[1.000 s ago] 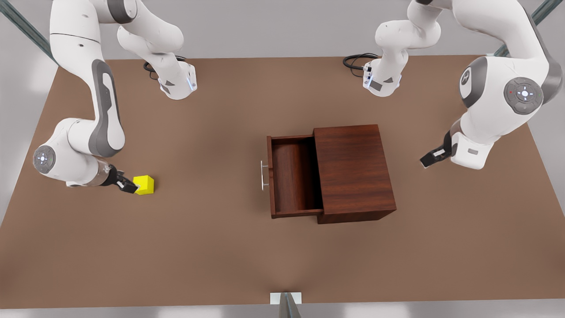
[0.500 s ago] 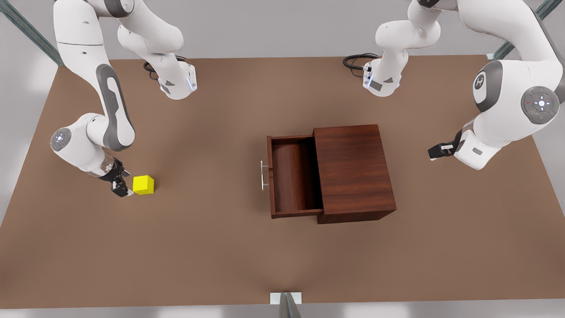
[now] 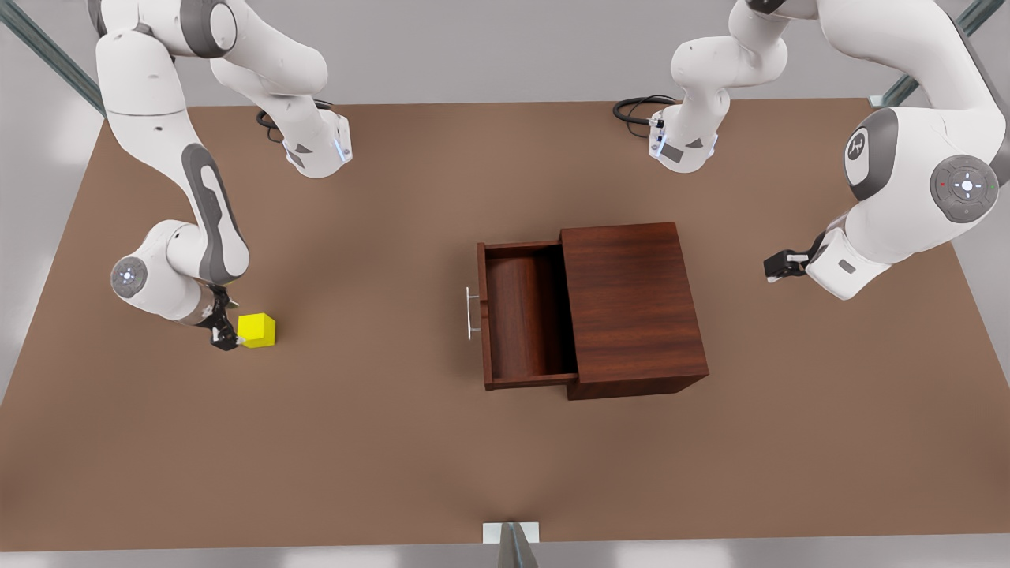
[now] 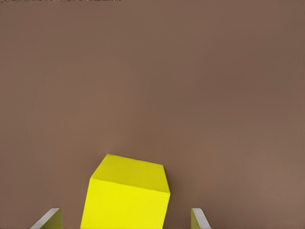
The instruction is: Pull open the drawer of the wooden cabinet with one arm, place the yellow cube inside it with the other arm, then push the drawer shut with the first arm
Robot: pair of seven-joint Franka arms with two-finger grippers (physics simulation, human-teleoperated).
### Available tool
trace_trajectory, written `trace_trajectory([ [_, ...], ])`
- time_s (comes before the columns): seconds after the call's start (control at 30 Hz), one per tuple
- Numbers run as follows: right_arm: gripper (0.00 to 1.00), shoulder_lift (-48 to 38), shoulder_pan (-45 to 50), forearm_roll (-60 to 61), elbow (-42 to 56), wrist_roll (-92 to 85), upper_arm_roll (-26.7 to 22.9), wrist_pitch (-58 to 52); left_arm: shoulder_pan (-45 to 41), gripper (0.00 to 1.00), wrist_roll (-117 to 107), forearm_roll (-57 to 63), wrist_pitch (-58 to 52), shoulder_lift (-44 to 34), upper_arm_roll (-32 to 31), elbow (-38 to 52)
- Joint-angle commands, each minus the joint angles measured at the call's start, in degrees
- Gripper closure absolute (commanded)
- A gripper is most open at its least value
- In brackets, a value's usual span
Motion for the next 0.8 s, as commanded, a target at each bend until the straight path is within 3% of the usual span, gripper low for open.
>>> trace_trajectory([
  [0.0,0.00,0.4,0.0,0.0,-0.1,6.4,0.0,1.9,0.0,0.00,5.8,0.2,0.0,-0.1,0.0,0.0],
  [0.77,0.00,6.5,2.2,-0.4,-2.0,7.8,0.3,11.7,0.4,0.00,5.9,0.3,0.3,0.0,-0.1,-0.9],
])
